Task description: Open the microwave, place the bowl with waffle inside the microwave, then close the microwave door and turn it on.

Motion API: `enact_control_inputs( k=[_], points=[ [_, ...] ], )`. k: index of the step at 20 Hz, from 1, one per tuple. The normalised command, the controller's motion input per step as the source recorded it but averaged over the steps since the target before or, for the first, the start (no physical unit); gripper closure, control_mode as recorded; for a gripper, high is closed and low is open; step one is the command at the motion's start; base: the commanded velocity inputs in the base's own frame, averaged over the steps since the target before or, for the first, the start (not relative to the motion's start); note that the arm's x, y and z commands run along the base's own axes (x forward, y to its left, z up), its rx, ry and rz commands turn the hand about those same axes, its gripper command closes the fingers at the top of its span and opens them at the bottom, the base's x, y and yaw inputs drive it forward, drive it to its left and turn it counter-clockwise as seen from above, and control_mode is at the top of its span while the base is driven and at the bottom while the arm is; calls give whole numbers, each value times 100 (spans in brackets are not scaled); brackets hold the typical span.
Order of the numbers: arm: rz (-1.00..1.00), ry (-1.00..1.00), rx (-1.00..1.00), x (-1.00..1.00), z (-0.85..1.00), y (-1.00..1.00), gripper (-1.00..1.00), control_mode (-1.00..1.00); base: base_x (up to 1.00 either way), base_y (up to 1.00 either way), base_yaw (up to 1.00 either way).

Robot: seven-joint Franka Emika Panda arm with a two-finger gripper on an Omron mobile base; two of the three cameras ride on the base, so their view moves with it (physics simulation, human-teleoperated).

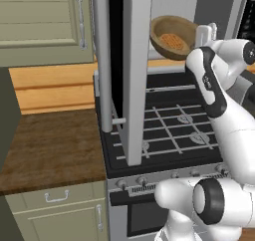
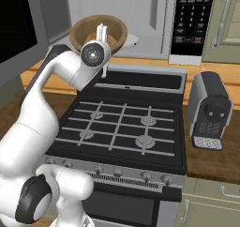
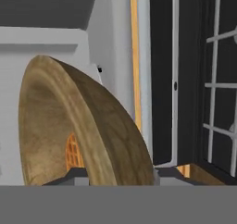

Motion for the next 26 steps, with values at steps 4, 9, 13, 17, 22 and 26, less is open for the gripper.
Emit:
enact_control_inputs(
  k=[4,9,13,17,22,26],
  points=[
    [-2,0,0,80,0,0,100,-100,0,0,0],
    [-3,0,0,60,24,0,100,-100,0,0,0],
    [0,0,0,42,16,8,100,-100,0,0,0],
    [0,0,0,32,0,21,100,-100,0,0,0],
    [0,0,0,47,0,10,100,-100,0,0,0],
    [0,4,0,54,0,0,100,-100,0,0,0]
  ],
)
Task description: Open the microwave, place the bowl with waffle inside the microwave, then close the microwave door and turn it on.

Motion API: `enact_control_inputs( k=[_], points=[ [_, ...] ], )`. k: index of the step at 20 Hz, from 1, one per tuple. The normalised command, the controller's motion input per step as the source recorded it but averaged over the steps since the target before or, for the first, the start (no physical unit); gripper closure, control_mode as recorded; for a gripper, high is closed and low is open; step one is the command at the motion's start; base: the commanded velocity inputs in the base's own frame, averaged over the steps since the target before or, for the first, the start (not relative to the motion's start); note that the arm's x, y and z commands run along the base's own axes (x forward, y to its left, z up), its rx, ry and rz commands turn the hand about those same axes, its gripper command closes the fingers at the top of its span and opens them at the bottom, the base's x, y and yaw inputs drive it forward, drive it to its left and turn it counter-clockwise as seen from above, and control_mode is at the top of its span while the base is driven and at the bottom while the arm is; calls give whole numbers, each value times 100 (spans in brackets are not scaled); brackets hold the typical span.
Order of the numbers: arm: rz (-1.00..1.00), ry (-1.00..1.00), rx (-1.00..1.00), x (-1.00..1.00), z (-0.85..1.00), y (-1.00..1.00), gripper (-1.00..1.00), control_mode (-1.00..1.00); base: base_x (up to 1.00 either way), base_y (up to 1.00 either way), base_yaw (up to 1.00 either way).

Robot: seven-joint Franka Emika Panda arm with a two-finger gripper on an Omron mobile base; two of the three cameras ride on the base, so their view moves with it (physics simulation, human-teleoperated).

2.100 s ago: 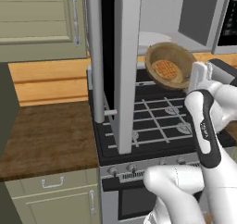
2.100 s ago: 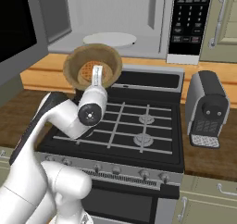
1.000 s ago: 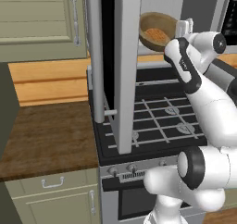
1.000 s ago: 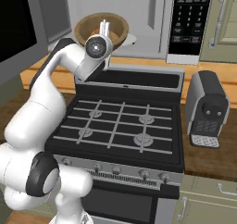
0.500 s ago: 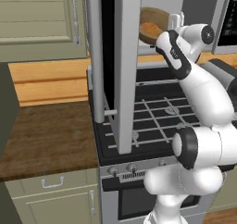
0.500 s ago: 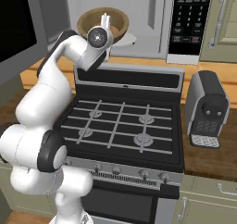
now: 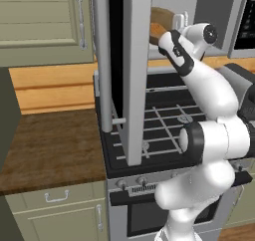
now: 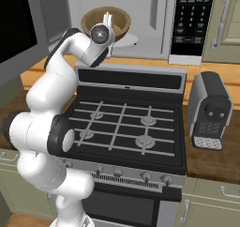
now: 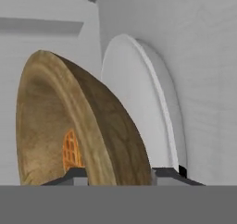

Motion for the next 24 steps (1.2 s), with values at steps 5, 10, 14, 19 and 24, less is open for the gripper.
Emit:
enact_control_inputs(
  k=[5,10,14,19,24],
  points=[
    [0,9,0,56,0,0,100,-100,0,0,0],
    [0,10,-4,30,-9,0,-100,-100,0,0,0],
    [0,-5,0,-17,-3,0,-100,-100,0,0,0],
    [2,-26,10,-55,0,-1,-100,-100,0,0,0],
    [3,-23,8,-78,-4,-17,-100,-100,0,0,0]
  ],
)
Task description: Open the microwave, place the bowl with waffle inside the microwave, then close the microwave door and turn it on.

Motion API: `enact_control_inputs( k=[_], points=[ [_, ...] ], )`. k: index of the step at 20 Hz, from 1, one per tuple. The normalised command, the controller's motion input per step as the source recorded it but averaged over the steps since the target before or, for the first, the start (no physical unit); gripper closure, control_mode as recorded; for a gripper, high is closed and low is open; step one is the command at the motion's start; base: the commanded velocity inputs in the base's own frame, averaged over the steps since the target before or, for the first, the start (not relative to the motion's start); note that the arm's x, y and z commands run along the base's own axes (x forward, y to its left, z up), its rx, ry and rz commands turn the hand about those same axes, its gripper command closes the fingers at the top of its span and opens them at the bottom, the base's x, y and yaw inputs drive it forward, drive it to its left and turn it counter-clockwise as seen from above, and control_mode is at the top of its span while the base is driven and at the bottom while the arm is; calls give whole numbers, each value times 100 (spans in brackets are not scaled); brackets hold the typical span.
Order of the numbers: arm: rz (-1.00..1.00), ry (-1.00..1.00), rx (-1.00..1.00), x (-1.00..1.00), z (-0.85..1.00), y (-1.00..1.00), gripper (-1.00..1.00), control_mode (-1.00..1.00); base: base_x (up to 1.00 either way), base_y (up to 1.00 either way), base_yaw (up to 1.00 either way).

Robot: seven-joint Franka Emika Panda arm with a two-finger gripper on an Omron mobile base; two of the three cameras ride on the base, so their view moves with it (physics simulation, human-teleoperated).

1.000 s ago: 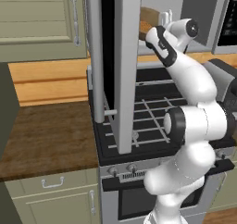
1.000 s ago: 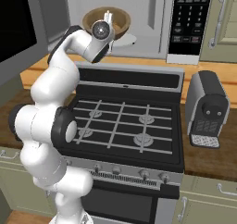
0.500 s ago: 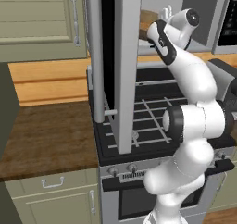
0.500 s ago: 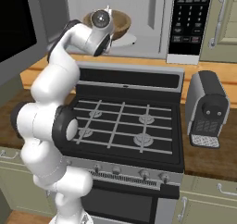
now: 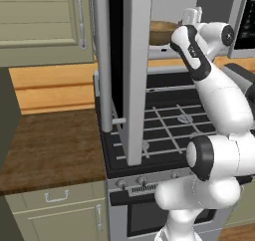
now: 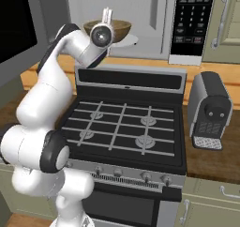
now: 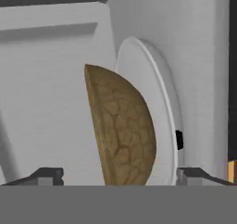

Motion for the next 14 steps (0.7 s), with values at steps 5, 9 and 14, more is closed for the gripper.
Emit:
enact_control_inputs(
  k=[5,9,14],
  points=[
    [0,-13,-3,-79,-13,-37,-100,-100,0,0,0],
    [3,-2,-26,-39,-12,-18,-100,-100,0,0,0],
    [-6,-4,-38,-51,0,-15,-100,-100,0,0,0]
  ],
)
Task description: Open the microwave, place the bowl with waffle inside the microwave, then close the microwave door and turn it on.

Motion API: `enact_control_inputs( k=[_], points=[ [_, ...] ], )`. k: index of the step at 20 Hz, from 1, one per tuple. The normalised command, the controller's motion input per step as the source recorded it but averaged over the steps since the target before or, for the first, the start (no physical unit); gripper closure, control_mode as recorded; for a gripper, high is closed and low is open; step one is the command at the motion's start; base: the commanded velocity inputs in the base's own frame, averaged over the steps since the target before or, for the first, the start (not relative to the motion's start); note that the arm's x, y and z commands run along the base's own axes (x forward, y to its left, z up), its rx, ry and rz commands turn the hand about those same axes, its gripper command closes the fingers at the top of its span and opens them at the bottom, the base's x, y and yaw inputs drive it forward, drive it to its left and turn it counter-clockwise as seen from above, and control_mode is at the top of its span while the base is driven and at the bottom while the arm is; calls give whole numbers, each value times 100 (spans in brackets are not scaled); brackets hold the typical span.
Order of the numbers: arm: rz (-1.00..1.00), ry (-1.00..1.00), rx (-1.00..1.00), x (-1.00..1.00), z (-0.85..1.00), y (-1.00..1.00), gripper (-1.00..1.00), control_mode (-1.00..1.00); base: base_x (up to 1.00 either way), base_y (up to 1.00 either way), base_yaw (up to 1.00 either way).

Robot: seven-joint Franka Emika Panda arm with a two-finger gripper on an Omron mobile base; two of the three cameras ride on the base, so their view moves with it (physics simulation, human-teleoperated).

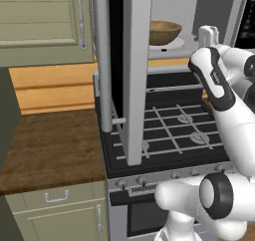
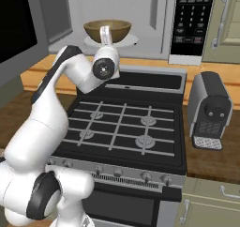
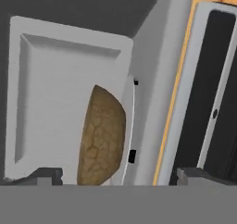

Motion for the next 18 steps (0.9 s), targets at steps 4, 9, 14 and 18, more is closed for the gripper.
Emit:
enact_control_inputs(
  k=[4,9,14,18],
  points=[
    [-2,-7,-34,-40,-34,-7,-100,-100,0,0,0],
    [-20,-9,-35,-46,-5,4,-100,-100,0,0,0],
    [-42,-1,-42,-7,-30,36,-100,-100,0,0,0],
    [-40,-8,-45,-4,-6,5,-100,-100,0,0,0]
  ],
)
